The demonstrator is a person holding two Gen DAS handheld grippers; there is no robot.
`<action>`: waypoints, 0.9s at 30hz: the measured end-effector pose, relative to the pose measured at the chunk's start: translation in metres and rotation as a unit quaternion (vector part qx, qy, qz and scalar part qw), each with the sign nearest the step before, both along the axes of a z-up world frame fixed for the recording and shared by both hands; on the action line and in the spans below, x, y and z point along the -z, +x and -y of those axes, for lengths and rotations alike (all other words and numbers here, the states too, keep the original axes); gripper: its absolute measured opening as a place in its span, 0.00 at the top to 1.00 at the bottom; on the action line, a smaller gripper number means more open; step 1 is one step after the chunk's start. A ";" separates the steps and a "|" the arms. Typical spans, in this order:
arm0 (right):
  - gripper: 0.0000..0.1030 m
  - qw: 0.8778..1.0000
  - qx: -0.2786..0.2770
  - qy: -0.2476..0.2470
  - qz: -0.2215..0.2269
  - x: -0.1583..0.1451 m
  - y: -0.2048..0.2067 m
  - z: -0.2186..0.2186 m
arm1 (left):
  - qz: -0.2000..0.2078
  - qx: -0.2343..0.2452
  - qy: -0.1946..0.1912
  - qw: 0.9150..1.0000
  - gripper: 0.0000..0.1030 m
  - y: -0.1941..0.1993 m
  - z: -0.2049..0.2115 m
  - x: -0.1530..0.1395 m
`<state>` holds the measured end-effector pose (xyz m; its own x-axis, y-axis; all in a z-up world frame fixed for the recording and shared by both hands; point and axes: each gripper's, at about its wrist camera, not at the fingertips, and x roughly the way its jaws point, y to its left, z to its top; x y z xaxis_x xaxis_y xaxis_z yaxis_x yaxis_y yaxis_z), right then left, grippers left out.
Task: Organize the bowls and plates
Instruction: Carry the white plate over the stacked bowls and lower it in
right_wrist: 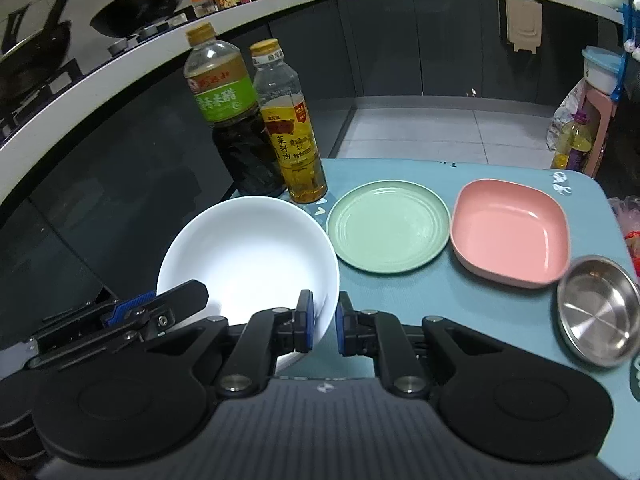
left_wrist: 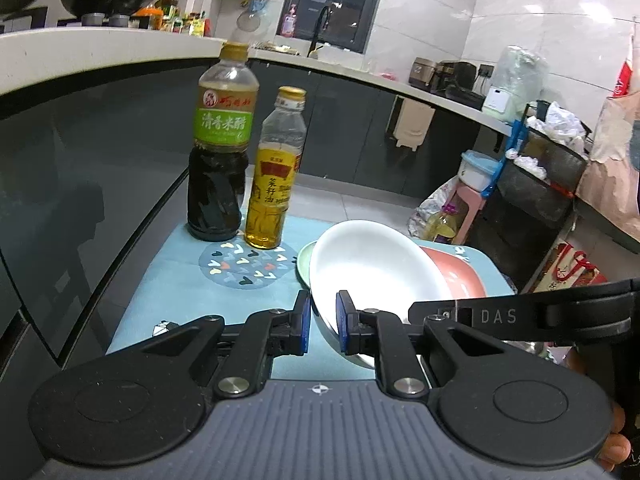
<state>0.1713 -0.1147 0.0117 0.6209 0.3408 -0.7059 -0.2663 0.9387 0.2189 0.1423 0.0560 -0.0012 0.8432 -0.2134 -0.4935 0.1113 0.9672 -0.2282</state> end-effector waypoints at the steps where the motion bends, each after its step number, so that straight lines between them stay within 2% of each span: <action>1: 1.00 1.000 0.000 0.001 0.002 -0.001 -0.005 0.001 | 0.002 0.001 0.001 1.000 0.88 -0.005 0.001 -0.001; 14: 1.00 1.000 0.007 0.012 0.018 -0.007 -0.061 0.019 | 0.017 0.021 0.009 1.000 0.87 -0.057 0.017 -0.006; 27: 0.99 0.999 0.029 0.026 -0.011 0.019 -0.096 0.048 | -0.015 0.058 0.020 0.998 0.87 -0.083 0.042 0.017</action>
